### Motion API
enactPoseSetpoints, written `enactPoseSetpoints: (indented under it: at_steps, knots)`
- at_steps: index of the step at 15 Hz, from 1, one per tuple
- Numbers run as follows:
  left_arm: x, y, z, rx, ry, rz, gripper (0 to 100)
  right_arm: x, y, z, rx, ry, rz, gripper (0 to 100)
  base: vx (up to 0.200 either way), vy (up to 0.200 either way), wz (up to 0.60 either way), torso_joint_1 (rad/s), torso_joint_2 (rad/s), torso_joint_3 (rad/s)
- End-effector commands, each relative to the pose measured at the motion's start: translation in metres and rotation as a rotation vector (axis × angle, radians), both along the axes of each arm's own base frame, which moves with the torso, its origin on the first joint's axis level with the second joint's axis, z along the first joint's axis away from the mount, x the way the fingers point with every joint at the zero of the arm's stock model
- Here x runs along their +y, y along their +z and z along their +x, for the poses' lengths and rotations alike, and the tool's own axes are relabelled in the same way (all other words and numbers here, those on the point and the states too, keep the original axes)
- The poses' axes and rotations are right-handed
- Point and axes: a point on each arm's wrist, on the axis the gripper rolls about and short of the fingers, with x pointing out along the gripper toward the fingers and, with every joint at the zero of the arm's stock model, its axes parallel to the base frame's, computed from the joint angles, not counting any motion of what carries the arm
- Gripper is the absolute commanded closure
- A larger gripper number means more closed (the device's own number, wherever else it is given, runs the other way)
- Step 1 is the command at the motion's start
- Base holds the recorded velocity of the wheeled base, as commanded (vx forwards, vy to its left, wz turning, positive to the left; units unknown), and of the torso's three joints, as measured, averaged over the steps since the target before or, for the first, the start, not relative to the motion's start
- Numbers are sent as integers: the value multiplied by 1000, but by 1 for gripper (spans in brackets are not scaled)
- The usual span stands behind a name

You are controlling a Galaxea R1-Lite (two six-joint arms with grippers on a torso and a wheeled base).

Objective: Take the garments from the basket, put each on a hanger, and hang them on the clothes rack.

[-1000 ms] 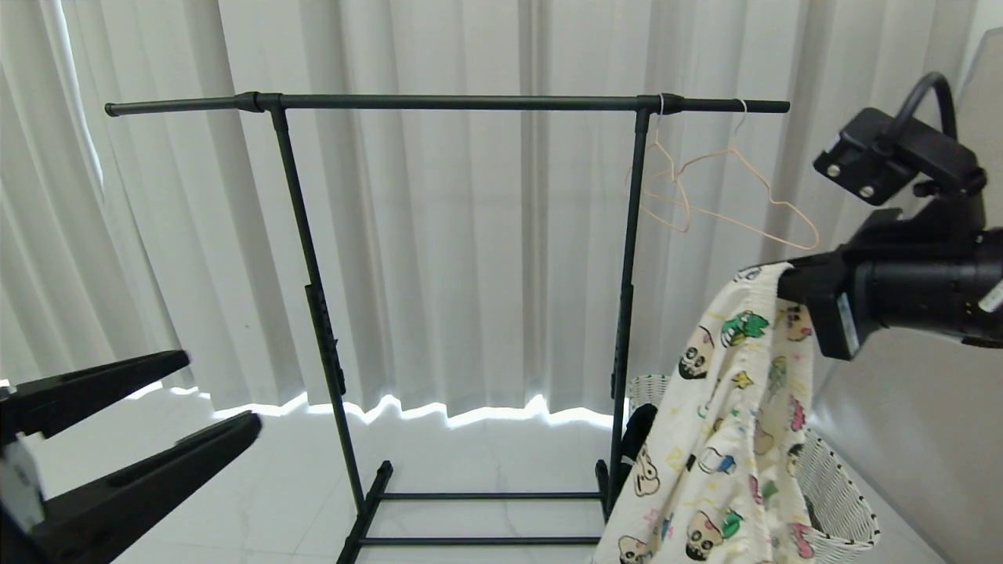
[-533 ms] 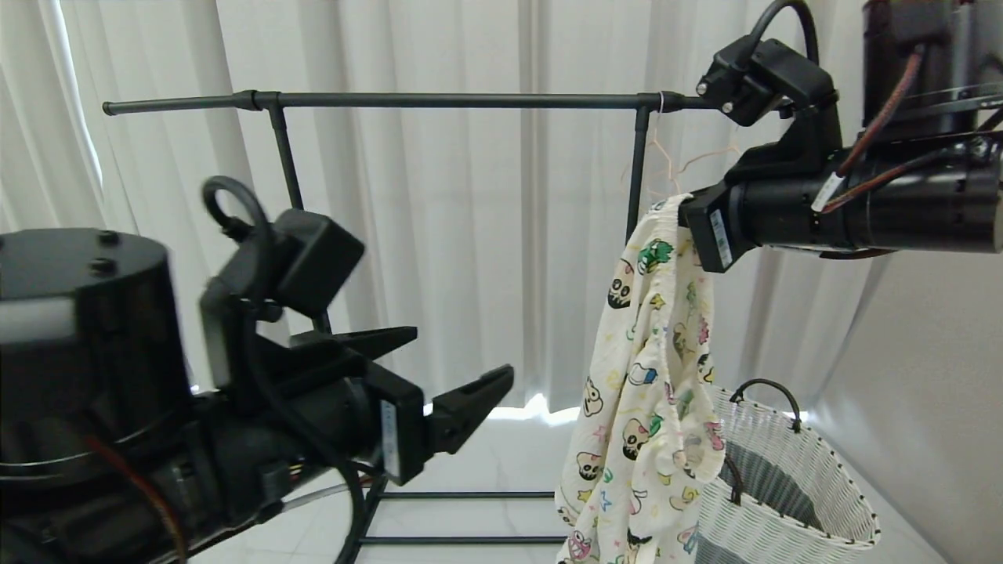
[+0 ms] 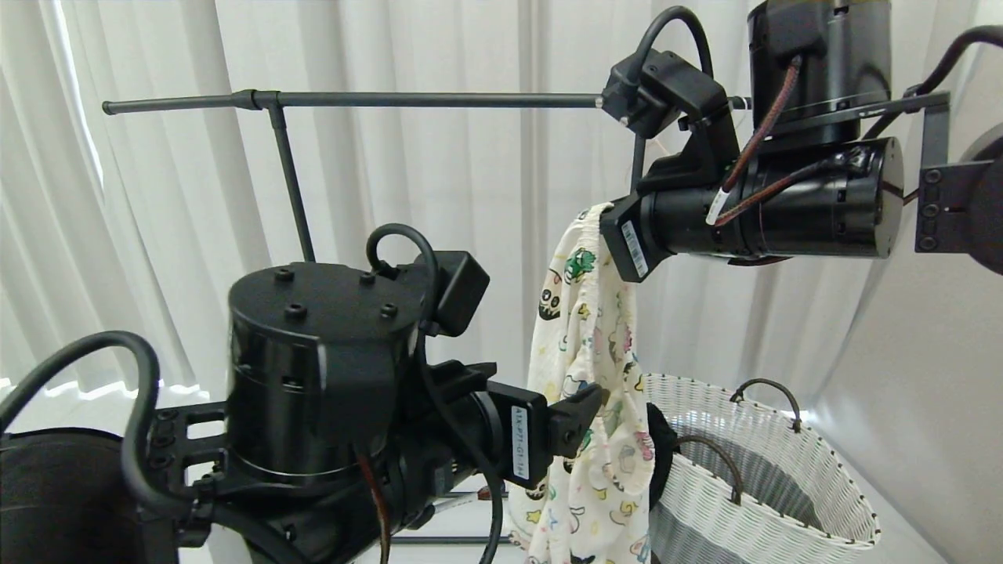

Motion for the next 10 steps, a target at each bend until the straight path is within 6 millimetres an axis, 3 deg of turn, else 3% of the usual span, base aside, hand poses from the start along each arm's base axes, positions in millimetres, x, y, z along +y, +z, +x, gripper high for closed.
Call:
enactPoseSetpoints:
  at_steps: [1,4,8,10]
  knots:
    - [-10,-14,10,33,50,29,0,4,1,-3,-4,16,1,100,0,0,0,0,0,0]
    - [-12,-25,13,66,86,41,0,10,3,-12,-12,27,2,100,0,0,0,0,0,0]
    - [7,-57,11,134,128,150,0,14,11,-23,-35,33,15,100,0,0,0,0,0,0]
    - [13,-63,5,147,128,172,0,9,16,-26,-45,29,25,100,0,0,0,0,0,0]
